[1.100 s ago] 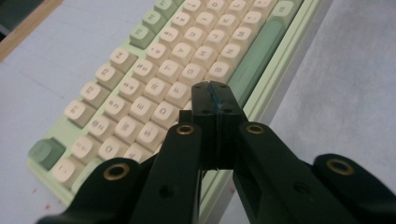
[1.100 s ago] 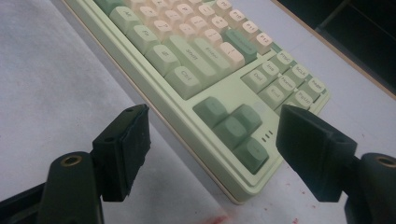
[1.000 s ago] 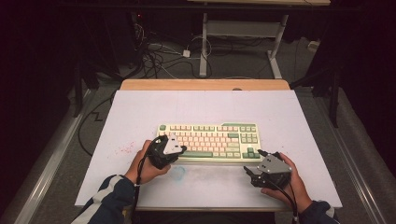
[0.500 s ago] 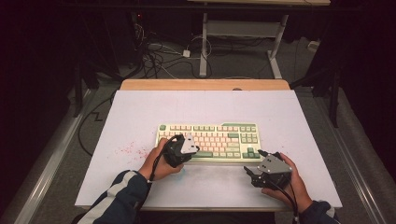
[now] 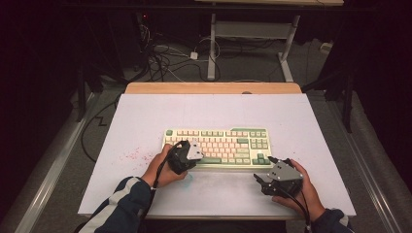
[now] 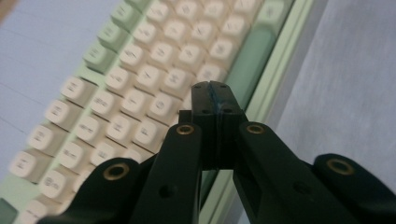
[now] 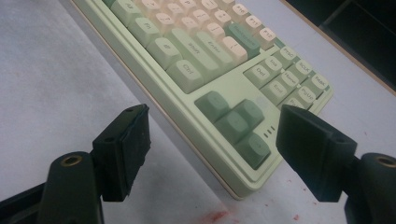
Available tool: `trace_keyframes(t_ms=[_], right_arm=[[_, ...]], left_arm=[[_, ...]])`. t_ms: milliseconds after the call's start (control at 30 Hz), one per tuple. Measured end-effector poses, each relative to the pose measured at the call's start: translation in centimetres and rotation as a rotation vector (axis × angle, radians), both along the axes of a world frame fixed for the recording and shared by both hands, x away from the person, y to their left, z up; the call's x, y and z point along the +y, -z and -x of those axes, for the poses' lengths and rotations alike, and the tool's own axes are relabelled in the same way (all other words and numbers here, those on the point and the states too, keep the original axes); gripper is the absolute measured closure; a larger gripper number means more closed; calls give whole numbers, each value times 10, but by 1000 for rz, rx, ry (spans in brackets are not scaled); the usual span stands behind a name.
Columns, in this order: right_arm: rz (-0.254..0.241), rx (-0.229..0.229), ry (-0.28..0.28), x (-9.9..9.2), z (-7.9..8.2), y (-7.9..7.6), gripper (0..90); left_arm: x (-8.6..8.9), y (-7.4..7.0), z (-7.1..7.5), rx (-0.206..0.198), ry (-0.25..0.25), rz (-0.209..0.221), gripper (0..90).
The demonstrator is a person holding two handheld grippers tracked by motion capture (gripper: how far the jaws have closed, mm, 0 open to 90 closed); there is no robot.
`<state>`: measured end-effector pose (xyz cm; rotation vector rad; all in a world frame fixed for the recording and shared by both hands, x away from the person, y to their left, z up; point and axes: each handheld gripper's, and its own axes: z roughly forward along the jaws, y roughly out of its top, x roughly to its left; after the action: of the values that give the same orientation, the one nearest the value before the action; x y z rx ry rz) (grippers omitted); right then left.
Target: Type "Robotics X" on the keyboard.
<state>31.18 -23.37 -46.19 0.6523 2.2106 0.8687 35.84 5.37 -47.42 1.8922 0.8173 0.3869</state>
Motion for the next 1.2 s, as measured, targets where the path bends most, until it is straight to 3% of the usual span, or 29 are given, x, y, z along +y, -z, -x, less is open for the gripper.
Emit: trace_keyframes(t_ms=[300,533,800,967,1100,1200], right_arm=[[-1,-1,5,-1,0,0,271],[-10,-9,7,-2,1,-2,271],[-20,-15,17,-4,0,-4,271],[-26,-16,24,-5,0,-5,271],[-30,-20,25,-6,1,-6,271],[-36,-21,28,-7,0,-6,271]], left_arm=[[3,-15,3,-35,-1,31,868],[17,-23,2,-58,-30,73,796],[34,-30,0,-137,-83,111,525],[42,-33,0,-179,-125,112,317],[48,-37,3,-195,-136,144,224],[55,-40,7,-211,-140,172,209]])
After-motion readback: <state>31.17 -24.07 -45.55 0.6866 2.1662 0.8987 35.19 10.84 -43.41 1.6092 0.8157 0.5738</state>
